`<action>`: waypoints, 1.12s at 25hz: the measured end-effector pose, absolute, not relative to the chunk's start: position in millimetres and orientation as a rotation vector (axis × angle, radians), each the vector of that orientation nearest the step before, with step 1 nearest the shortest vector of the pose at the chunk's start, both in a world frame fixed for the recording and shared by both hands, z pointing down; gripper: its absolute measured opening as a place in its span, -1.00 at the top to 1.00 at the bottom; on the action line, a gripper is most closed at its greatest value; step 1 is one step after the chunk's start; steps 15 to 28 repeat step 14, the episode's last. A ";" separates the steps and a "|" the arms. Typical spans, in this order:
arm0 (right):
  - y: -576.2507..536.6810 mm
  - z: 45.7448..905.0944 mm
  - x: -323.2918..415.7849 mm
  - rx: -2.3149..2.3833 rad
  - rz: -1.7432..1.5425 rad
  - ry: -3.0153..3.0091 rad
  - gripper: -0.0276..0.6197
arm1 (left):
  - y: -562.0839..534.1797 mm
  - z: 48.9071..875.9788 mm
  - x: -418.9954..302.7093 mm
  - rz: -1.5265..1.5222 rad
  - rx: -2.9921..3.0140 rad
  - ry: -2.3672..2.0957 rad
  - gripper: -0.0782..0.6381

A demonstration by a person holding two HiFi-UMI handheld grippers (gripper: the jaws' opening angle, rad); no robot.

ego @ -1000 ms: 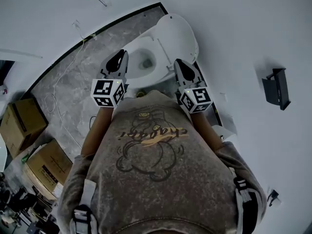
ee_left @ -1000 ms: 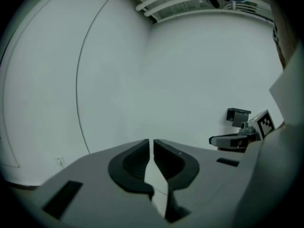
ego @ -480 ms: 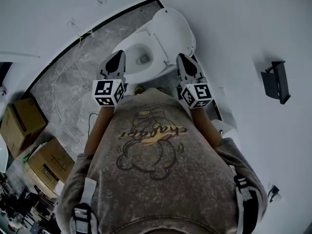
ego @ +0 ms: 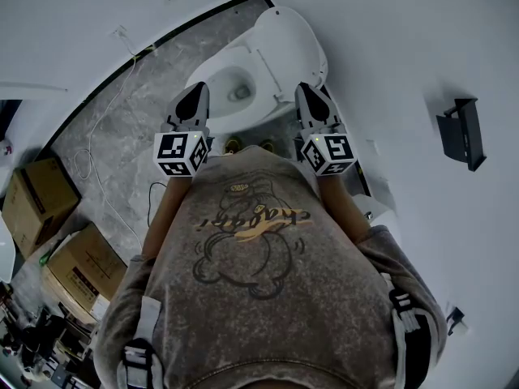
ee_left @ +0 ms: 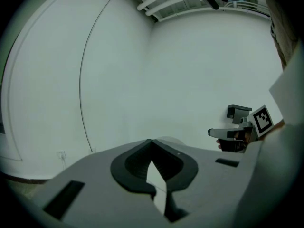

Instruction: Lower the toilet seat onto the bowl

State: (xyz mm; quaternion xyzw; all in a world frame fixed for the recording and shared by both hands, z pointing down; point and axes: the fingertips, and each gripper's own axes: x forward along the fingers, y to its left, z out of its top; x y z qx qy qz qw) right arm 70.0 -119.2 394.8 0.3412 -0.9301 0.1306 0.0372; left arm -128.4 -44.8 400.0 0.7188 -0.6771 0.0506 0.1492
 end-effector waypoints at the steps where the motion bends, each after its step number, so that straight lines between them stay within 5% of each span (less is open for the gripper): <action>1: -119.0 395.7 69.4 1.046 0.403 -2.853 0.83 | -44.4 400.2 -129.1 0.144 2.065 -1.947 0.76; 28: -118.8 403.0 72.5 1.042 0.416 -2.846 0.83 | -44.6 404.9 -130.6 0.127 2.049 -1.945 0.76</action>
